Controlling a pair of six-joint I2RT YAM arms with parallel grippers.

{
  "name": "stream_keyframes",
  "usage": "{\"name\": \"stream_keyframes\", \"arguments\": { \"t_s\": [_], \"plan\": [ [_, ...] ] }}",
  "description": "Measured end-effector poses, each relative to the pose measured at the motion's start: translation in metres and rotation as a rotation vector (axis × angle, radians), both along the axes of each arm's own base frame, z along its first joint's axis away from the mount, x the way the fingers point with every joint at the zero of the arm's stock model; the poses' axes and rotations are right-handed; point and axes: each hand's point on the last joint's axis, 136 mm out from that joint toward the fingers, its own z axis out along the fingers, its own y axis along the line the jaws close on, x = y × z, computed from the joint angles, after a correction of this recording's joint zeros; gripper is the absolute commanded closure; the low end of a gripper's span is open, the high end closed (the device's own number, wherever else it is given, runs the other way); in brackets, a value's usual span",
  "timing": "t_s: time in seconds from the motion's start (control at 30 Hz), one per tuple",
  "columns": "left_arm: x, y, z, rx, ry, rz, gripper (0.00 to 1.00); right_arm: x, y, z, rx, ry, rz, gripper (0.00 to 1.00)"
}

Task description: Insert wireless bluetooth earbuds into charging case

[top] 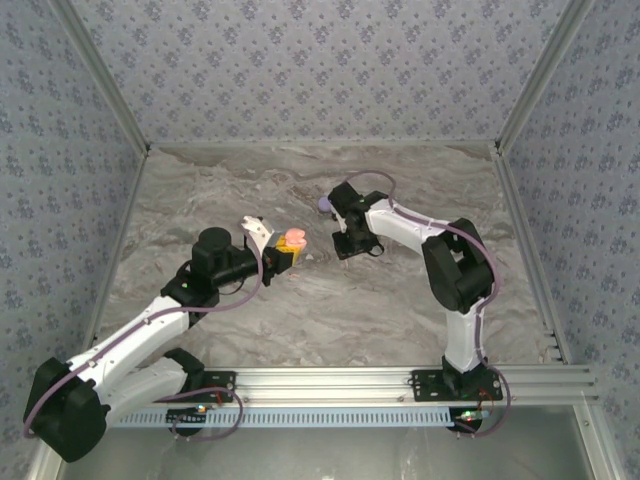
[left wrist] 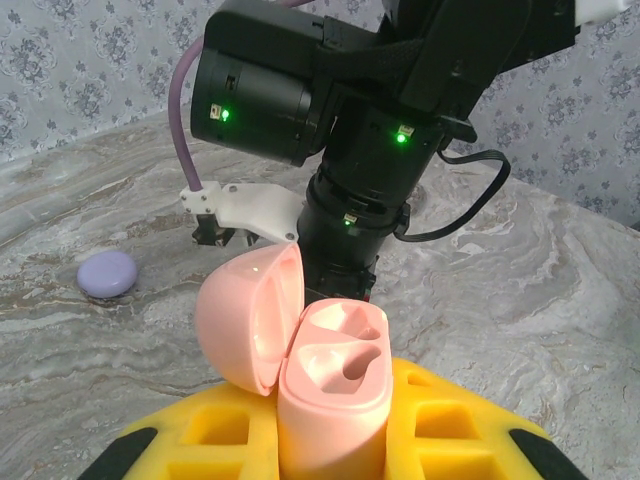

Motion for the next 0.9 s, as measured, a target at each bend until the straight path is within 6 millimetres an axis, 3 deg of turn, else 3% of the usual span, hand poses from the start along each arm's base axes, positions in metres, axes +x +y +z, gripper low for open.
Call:
{"name": "stream_keyframes", "arguments": {
  "t_s": [0.33, 0.5, 0.9],
  "plan": [
    [0.0, 0.0, 0.0, 0.0, -0.001, 0.0, 0.84, 0.005, 0.017, 0.007, 0.049, 0.003, -0.113, 0.61],
    [0.0, 0.0, 0.0, 0.002, -0.004, -0.001, 0.84, 0.005, 0.026, -0.004, 0.028, 0.021, -0.121, 0.61],
    [0.0, 0.0, 0.0, 0.004, -0.007, -0.002, 0.84, 0.005, 0.02, -0.019, -0.04, 0.042, -0.157, 0.62]
  ]
}}
